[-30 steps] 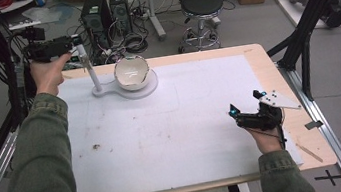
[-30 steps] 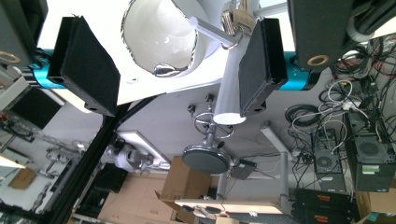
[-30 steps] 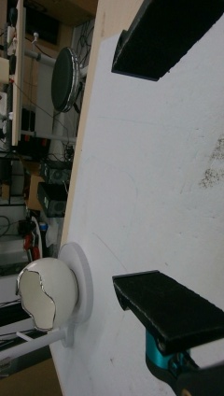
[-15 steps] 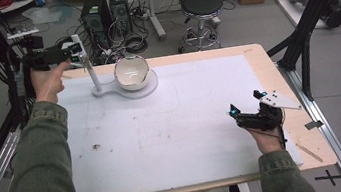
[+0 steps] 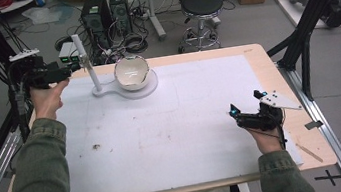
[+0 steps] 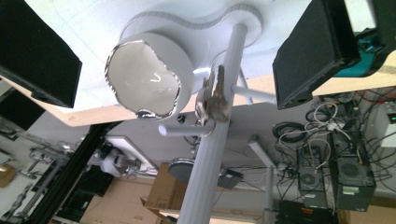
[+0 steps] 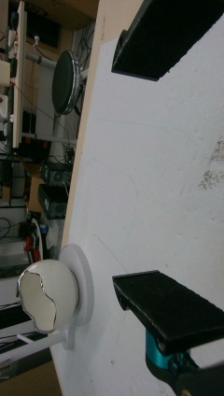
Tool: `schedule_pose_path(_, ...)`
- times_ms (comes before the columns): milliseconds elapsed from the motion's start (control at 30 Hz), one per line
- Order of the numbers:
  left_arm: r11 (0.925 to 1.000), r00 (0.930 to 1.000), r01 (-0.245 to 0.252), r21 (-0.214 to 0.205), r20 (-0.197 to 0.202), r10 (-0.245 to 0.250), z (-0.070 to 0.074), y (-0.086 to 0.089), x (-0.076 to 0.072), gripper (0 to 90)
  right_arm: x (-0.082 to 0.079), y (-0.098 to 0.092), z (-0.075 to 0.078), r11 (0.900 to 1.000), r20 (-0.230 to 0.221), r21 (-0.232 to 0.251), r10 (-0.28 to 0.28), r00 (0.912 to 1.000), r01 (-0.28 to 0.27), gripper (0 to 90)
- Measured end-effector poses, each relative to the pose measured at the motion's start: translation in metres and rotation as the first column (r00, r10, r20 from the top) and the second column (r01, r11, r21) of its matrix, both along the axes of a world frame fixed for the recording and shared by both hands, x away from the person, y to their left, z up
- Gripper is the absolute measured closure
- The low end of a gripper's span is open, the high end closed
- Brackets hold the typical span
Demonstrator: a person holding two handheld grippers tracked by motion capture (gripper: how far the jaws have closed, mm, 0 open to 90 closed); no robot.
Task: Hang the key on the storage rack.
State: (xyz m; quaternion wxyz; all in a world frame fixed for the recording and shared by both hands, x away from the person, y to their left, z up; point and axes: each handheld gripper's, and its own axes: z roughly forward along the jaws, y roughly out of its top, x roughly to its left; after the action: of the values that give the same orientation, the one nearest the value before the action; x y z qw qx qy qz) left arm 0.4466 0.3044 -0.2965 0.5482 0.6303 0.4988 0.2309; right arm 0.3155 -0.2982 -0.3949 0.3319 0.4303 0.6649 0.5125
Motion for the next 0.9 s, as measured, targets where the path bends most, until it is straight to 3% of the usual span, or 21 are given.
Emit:
schedule_pose_path(167, 0.9998, 1.0, 0.003, 0.02, 0.008, -0.003, -0.007, -0.001, -0.012, 1.6, -0.001, 0.0, 0.0, 1.0, -0.003, 0.001, 0.001, 1.0, -0.001, 0.6)
schedule_pose_path(333, 1.0, 0.9998, 0.004, 0.004, 0.019, -0.004, -0.011, -0.003, -0.022, 1.7, -0.001, -0.001, 0.0, 1.0, -0.002, 0.003, 0.001, 1.0, -0.001, 0.6)
schedule_pose_path(433, 0.9993, 0.9996, 0.001, 0.037, 0.028, -0.002, -0.012, -0.009, -0.032, 1.6, -0.001, -0.001, 0.0, 1.0, -0.002, 0.003, 0.002, 1.0, -0.002, 0.6)
schedule_pose_path(533, 0.9991, 0.9997, 0.01, 0.043, 0.024, -0.011, -0.013, -0.011, -0.037, 1.7, -0.001, 0.0, 0.0, 1.0, -0.001, 0.002, 0.002, 1.0, -0.002, 0.6)
schedule_pose_path(633, 0.9983, 0.9987, -0.006, 0.057, 0.051, 0.003, -0.014, -0.014, -0.046, 1.7, -0.001, -0.001, 0.0, 1.0, -0.002, 0.005, 0.0, 1.0, 0.0, 0.6)
schedule_pose_path(767, 0.9965, 0.9999, -0.004, 0.083, 0.012, 0.003, -0.021, -0.018, -0.053, 1.7, -0.001, 0.0, 0.0, 1.0, -0.002, 0.004, 0.0, 1.0, 0.0, 0.6)
schedule_pose_path(900, 0.9947, 0.9999, -0.003, 0.103, 0.017, 0.001, -0.031, -0.021, -0.062, 1.6, -0.001, -0.001, 0.0, 1.0, -0.003, 0.002, 0.002, 1.0, -0.002, 0.6)
